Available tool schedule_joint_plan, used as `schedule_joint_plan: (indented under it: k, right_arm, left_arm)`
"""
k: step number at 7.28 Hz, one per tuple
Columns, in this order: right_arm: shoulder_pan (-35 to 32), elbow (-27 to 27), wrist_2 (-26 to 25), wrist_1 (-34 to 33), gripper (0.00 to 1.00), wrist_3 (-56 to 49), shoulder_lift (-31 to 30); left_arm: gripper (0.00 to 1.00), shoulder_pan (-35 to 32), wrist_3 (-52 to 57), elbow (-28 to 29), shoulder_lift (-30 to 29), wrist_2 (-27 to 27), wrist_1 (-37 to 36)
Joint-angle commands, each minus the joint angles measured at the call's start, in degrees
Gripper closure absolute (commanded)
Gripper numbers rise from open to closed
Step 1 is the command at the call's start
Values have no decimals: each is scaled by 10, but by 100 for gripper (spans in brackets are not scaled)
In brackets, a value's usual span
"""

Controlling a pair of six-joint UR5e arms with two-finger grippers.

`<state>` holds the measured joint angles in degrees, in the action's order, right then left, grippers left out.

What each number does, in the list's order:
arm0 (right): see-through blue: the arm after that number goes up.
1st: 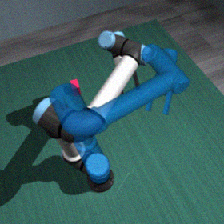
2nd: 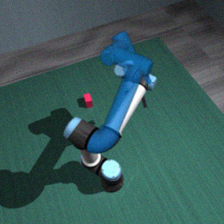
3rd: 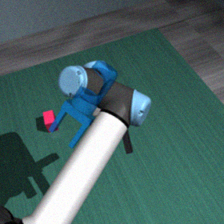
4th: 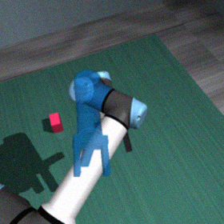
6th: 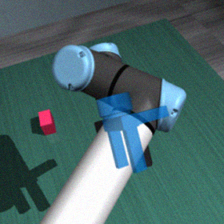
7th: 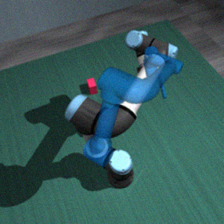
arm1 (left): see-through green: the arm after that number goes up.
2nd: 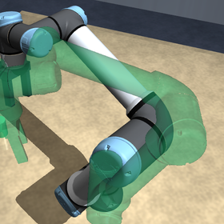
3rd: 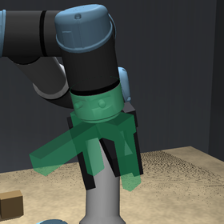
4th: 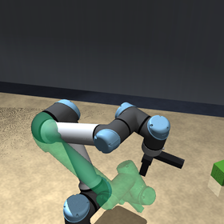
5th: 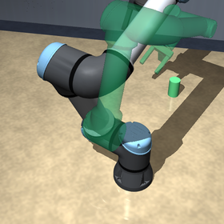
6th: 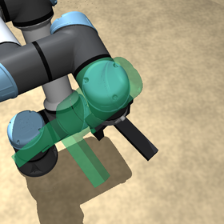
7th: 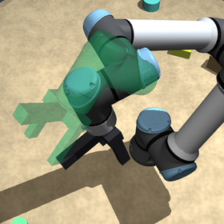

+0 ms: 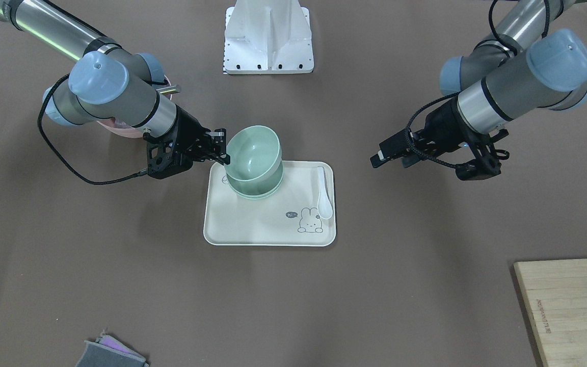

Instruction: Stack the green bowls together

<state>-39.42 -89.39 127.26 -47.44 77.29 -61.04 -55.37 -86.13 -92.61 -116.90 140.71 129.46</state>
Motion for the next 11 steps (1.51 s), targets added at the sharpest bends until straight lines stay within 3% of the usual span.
schedule_joint_plan:
  k: [1, 2, 6, 8, 9, 11]
  right_arm:
    - [-1, 1, -1, -1, 17, -3, 0]
    - [-1, 0, -16, 2, 0, 0, -3]
    - [-41, -26, -17, -8, 0, 1, -5]
    - [-96, -81, -23, -125, 0, -58, -17]
    - [-122, -97, -24, -192, 0, -146, -36]
    - [-196, -90, 7, -267, 0, -319, -73]
  left_arm:
    - [2, 0, 1, 1, 0, 0, 0]
    - [2, 0, 0, 1, 0, 0, 0]
    - [2, -10, -1, -3, 4, -1, -4]
    - [2, -81, 31, -17, 27, -36, -3]
    - [2, -103, 151, -37, 83, -60, -4]
    - [2, -156, 318, -35, 128, -94, -47]
